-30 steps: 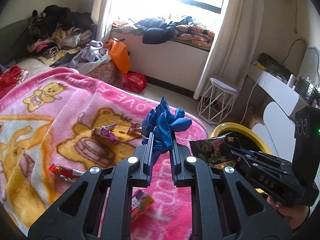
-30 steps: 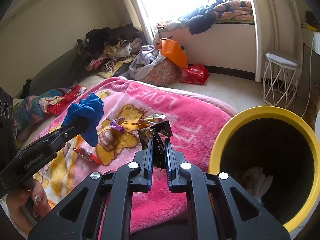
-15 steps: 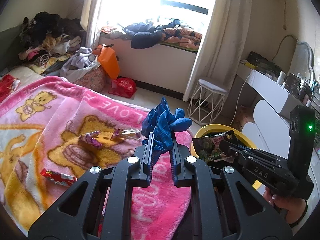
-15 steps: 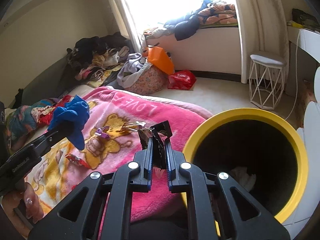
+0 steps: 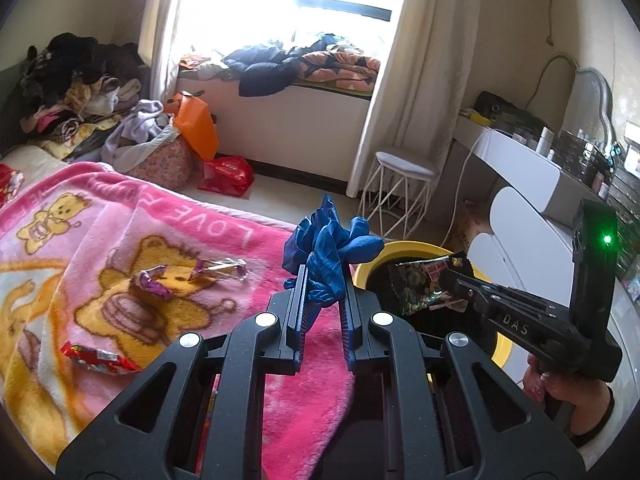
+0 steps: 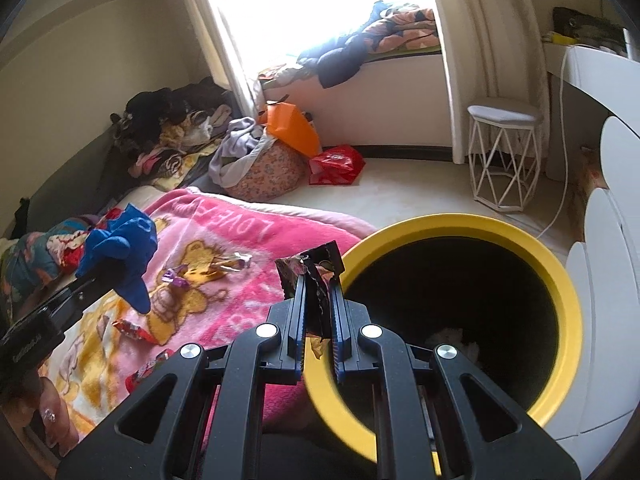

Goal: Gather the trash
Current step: 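Carry the green packet and blue glove over the bin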

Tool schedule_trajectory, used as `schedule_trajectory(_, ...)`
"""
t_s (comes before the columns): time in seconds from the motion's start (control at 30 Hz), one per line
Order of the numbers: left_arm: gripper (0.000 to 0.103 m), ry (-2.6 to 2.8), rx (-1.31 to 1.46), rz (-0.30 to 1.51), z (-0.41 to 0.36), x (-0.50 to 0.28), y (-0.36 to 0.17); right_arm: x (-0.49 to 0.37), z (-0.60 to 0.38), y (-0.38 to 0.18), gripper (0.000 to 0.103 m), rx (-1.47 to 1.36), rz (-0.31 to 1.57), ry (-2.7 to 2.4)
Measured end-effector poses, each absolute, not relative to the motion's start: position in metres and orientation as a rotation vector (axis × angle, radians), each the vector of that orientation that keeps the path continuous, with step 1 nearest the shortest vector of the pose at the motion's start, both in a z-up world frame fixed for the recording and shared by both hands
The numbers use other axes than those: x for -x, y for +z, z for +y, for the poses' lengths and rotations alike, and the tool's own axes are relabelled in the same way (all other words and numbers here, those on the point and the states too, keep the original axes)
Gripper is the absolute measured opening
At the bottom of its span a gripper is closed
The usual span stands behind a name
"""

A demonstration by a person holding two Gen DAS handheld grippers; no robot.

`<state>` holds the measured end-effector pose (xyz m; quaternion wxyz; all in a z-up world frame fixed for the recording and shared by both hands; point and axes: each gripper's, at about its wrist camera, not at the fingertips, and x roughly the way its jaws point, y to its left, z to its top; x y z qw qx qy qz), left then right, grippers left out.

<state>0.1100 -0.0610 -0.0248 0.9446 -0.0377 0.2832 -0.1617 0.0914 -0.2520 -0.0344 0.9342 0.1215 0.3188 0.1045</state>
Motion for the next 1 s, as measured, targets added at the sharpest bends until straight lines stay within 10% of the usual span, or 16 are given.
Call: schedule_trajectory(1.0,0.01,-0.444,-0.011,0.62,-0.127,-0.113,-0.041,-0.087,-0.322,-0.048,0.011,-0.317,0.635,0.006)
